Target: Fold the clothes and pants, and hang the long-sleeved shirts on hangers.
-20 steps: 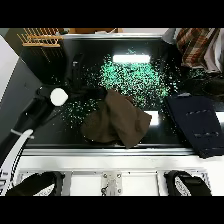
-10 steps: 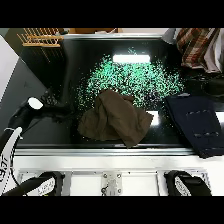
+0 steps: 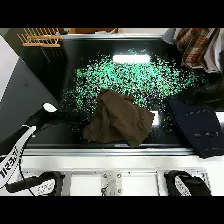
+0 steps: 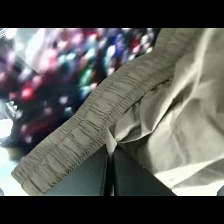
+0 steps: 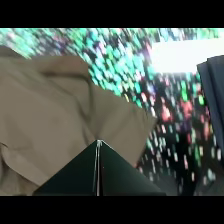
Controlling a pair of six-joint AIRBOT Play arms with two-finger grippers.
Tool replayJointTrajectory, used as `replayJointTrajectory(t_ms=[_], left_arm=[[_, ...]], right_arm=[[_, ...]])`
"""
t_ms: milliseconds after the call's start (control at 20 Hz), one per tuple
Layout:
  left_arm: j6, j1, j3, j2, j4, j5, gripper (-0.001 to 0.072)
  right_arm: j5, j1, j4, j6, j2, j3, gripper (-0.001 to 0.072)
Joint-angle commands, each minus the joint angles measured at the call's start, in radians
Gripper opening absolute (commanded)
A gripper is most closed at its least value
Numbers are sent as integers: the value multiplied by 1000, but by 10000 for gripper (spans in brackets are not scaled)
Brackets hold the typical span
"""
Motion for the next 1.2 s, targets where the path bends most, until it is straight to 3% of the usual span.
replayJointTrajectory(t_ms=[0, 50, 100, 200, 250, 300, 350, 550, 800, 850, 900, 950, 1150], left_arm=[[16, -9, 77, 0, 32, -40, 17], [15, -9, 94, 10, 69, -48, 17], [11, -9, 103, 25, 104, -52, 17], [10, -9, 84, 66, 126, -44, 17], [-1, -9, 67, 86, 137, -42, 17], [-5, -9, 47, 109, 153, -44, 17], [-7, -9, 28, 130, 168, -45, 17], [-12, -9, -30, 231, 205, -48, 17], [-39, -9, -38, 344, 248, -56, 17], [-48, -9, -38, 362, 248, -56, 17], [-49, -9, -37, 381, 249, -56, 17], [-49, -8, -29, 401, 252, -55, 17], [-95, 42, 195, 552, 344, -132, 16]], right_arm=[[23, -107, 0, 51, -47, -175, 192], [6, -139, 0, 53, -81, -229, 484], [-28, -161, 5, 57, -129, -278, 655], [-120, -163, 45, 56, -242, -339, 647], [-164, -154, 79, 54, -302, -350, 626], [-214, -134, 109, 35, -366, -350, 513], [-261, -113, 152, 10, -422, -348, 486], [-398, -10, 363, -98, -566, -348, 486], [-488, 90, 382, -109, -604, -345, 485], [-494, 99, 381, -110, -604, -338, 441], [-492, 104, 381, -112, -603, -324, 183], [-475, 103, 381, -135, -597, -296, 3], [-267, 88, 286, -187, -477, 0, 2]])
